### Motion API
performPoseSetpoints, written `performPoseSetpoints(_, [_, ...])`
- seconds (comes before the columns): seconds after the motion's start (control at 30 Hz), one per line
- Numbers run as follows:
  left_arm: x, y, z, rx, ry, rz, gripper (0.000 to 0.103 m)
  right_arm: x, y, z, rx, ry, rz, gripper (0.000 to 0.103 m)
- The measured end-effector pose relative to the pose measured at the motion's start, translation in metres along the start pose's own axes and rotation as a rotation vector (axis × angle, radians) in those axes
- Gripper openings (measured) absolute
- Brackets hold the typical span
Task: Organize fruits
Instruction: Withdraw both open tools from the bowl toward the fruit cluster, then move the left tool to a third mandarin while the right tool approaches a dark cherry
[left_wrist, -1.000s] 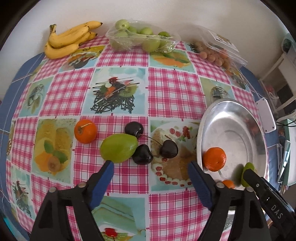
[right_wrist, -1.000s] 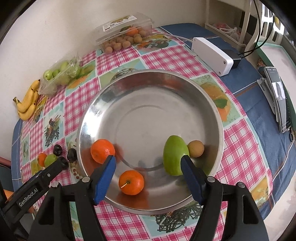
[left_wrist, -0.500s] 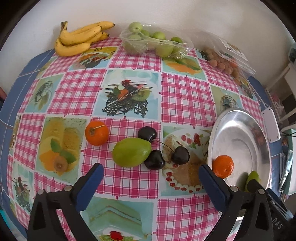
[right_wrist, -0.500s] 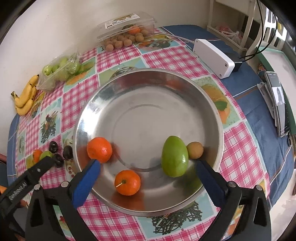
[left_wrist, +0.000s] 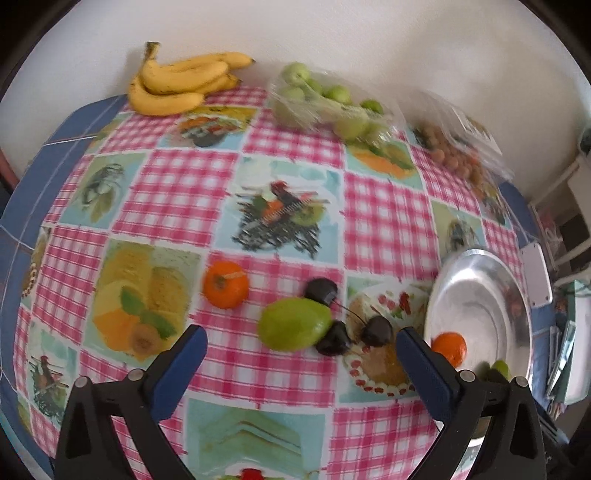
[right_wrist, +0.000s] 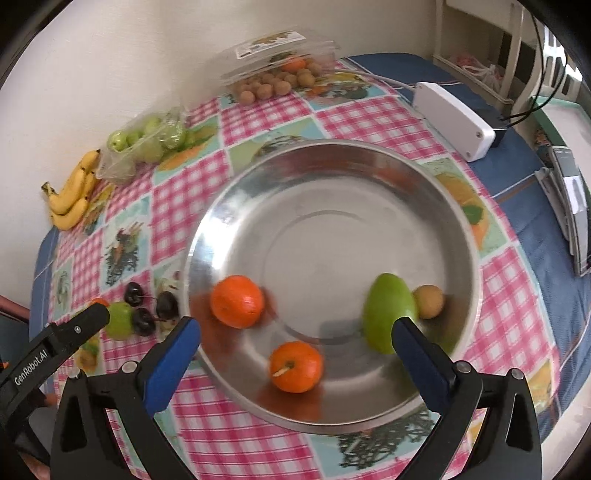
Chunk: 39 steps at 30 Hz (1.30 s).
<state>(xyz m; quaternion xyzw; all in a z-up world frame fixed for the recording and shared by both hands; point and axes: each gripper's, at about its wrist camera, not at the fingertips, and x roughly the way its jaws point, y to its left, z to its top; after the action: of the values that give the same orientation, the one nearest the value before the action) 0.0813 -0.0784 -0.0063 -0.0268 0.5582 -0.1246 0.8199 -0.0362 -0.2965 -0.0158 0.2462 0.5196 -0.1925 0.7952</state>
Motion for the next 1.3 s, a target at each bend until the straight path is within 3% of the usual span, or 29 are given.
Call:
performPoseSetpoints(0.37, [-0.014,0.067,0.017,-0.119,-0.059,0.085,0.103,-0.001,0.062,-0.001,-0.077,-0.023,0.081,0.103])
performPoseSetpoints(0.6, [-0.015,0.097,0.023,-0.180,-0.071,0.098,0.103,0.006,0.100,-0.006,-0.137,-0.015,0.124,0.103])
performPoseSetpoints(0.77, [-0.013,0.100,0.025,-0.181,-0.071,0.078,0.103,0.013,0.115,-0.005,-0.141,-0.002,0.174,0.103])
performPoseSetpoints(1.07, [-0.004,0.089,0.033,-0.136,-0.064,0.036,0.103,0.023,0.128,0.005,-0.158,0.012,0.155,0.103])
performPoseSetpoints(1.3, [0.004,0.094,0.042,-0.120,-0.031,0.077,0.103,0.026,0.128,0.015,-0.138,0.006,0.150,0.103])
